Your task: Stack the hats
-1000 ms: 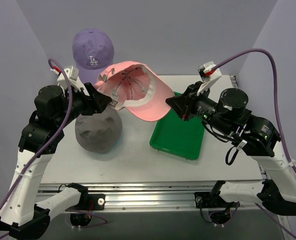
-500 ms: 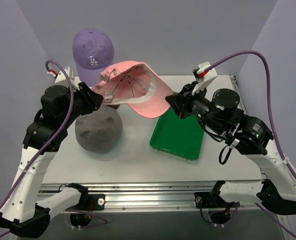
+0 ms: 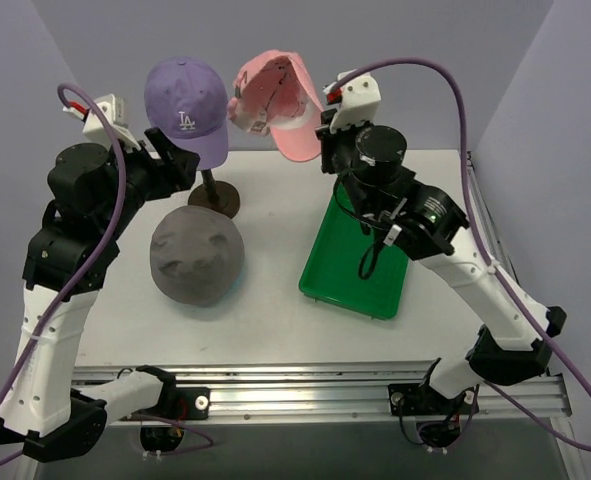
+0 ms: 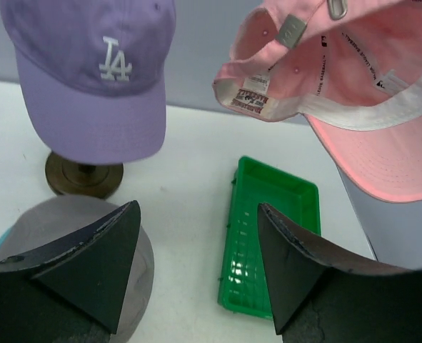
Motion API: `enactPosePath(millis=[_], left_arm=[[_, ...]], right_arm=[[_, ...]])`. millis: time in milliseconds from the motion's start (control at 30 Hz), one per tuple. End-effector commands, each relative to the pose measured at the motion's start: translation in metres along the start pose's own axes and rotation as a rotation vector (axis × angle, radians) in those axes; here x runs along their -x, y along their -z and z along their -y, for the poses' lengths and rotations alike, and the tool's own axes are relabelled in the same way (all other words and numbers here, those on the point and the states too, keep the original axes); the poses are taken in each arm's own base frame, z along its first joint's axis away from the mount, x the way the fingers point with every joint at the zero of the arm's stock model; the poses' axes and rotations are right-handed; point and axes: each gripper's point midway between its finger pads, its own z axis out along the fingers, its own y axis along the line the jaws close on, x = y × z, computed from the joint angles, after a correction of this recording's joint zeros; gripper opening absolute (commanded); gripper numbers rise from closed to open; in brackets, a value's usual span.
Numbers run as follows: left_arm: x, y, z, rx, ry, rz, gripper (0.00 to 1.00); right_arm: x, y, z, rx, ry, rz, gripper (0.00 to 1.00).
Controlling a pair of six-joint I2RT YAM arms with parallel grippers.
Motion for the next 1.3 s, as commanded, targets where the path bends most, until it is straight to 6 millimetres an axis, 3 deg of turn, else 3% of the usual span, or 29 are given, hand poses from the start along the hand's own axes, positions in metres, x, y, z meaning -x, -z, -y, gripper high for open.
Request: enactPosePath(millis=[0,67,100,200,233,300,333,367,467,500,533,567,667,733,800,900,1100,1167,1267], left_arm=[[0.031,-0.013,-0.006,0.05,-0.029,0.057,0.75],[0.037,-0.026,-0.012,0.057,0.0,0.044,0.75],[0.054,-0.027,-0.024,0.074,0.041,0.08,0.74],[0.069,-0.038,-0.01,-0.067,0.065,0.082,0.72],[0.077,-0.038,0.002,-0.136,0.049,0.102,0.73],[0.077,-0.051,0.006,-0.17,0.041,0.081,0.74],[0.086,-0.046,0.007,-0.168,0.04,0.088,0.74],[0.083,-0.059,0.0,-0.147,0.045,0.064,0.74],[0.09,-0.068,-0.025,-0.068,0.052,0.051,0.74],[0.091,-0.071,-0.032,-0.051,0.062,0.051,0.74],[0.095,-0.072,-0.038,-0.041,0.067,0.064,0.74],[0.098,-0.075,-0.059,0.002,0.078,0.072,0.74],[0.1,-0.081,-0.083,0.02,0.108,0.093,0.74],[0.111,-0.086,-0.076,-0.035,0.081,0.142,0.72],[0.108,-0.089,-0.058,-0.143,0.062,0.126,0.71],[0.113,-0.093,-0.048,-0.199,0.079,0.123,0.71],[0.111,-0.114,-0.052,-0.217,0.163,0.096,0.72],[0.108,-0.119,-0.05,-0.25,0.177,0.094,0.72],[0.107,-0.126,-0.047,-0.302,0.183,0.117,0.72]], right_arm=[[0.065,-0.006,0.038,-0.23,0.0,0.186,0.0],[0.078,-0.021,0.035,-0.267,0.046,0.254,0.0],[0.079,-0.026,0.033,-0.28,0.071,0.272,0.0],[0.085,-0.045,0.032,-0.377,0.141,0.318,0.0],[0.077,-0.06,0.024,-0.399,0.194,0.314,0.0],[0.071,-0.08,0.007,-0.397,0.252,0.325,0.0],[0.074,-0.084,0.004,-0.414,0.252,0.354,0.0],[0.072,-0.089,0.003,-0.436,0.305,0.35,0.0],[0.071,-0.11,-0.006,-0.479,0.363,0.364,0.0],[0.06,-0.123,-0.015,-0.479,0.395,0.355,0.0],[0.073,-0.12,-0.014,-0.488,0.379,0.397,0.0],[0.073,-0.123,-0.016,-0.49,0.386,0.406,0.0],[0.07,-0.127,-0.019,-0.511,0.386,0.437,0.0],[0.072,-0.125,-0.016,-0.526,0.347,0.468,0.0],[0.075,-0.123,-0.016,-0.518,0.299,0.485,0.0],[0.073,-0.123,-0.022,-0.495,0.218,0.526,0.0],[0.084,-0.128,-0.041,-0.421,0.203,0.652,0.0],[0.08,-0.131,-0.045,-0.419,0.209,0.667,0.0],[0.07,-0.141,-0.069,-0.352,0.291,0.692,0.0]])
